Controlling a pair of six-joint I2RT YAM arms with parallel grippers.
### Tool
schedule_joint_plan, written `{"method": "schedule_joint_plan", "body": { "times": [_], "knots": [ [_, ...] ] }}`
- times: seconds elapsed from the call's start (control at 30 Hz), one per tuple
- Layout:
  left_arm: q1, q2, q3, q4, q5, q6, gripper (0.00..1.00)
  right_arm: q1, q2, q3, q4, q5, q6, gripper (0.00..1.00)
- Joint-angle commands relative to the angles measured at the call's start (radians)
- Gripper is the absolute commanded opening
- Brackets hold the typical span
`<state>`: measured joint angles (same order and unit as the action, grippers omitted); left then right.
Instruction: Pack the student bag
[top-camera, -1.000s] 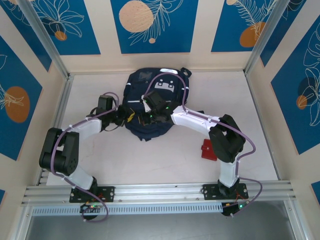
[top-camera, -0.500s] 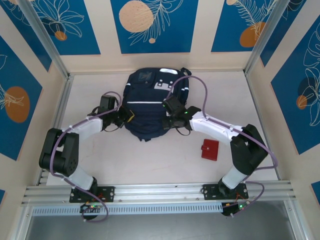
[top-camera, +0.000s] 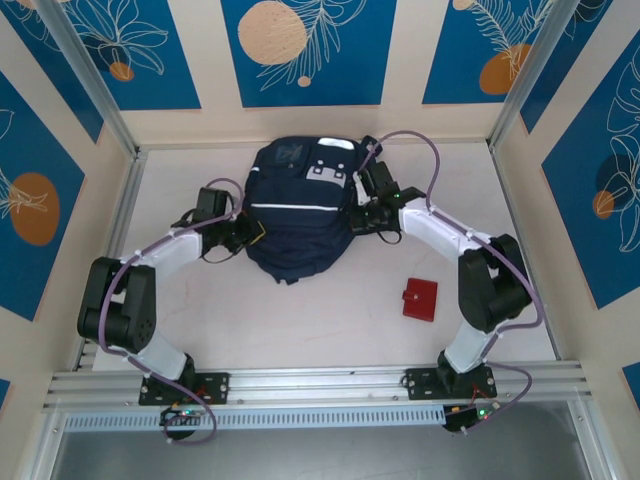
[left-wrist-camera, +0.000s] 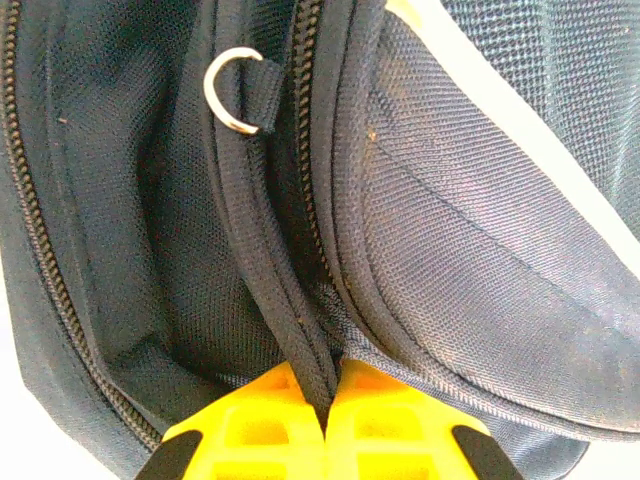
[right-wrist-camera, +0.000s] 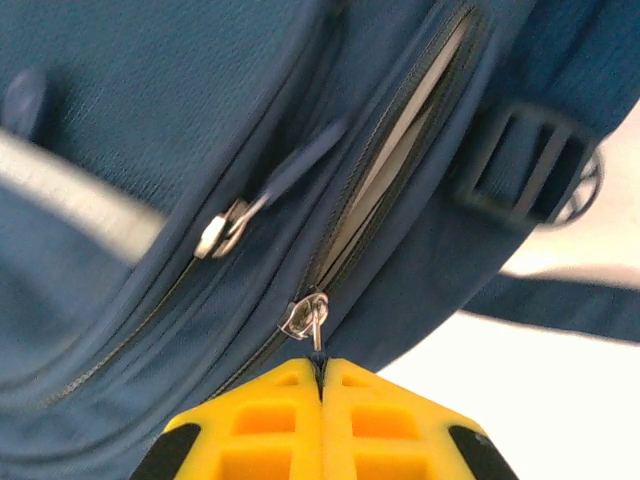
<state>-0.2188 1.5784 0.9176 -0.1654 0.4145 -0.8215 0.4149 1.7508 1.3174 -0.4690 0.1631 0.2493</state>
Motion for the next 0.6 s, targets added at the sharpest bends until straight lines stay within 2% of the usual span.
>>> {"method": "schedule_joint_plan", "body": {
  "times": [0.0, 0.27, 0.33, 0.37, 0.43, 0.57],
  "knots": [
    [0.043, -0.036, -0.014, -0.192, 0.012, 0.15, 0.0, -0.07, 0.034, 0.088, -0.017, 0.039, -0.036, 0.0],
    [0.058, -0.076, -0.02, -0.23, 0.052, 0.201, 0.0, -0.088, 0.095, 0.185, -0.044, -0.026, -0.022, 0.0],
    [0.058, -0.085, -0.014, -0.235, 0.062, 0.209, 0.0, -0.087, 0.087, 0.185, -0.053, -0.045, -0.018, 0.04],
    [0.057, -0.091, -0.011, -0.238, 0.061, 0.209, 0.0, -0.088, 0.079, 0.178, -0.051, -0.058, -0.015, 0.07],
    [0.058, -0.098, 0.0, -0.249, 0.061, 0.211, 0.04, -0.088, 0.051, 0.162, -0.051, -0.115, -0.012, 0.2],
    [0.057, -0.109, 0.026, -0.275, 0.036, 0.21, 0.26, -0.081, 0.01, 0.122, -0.044, -0.311, -0.027, 0.48]
  ]
}}
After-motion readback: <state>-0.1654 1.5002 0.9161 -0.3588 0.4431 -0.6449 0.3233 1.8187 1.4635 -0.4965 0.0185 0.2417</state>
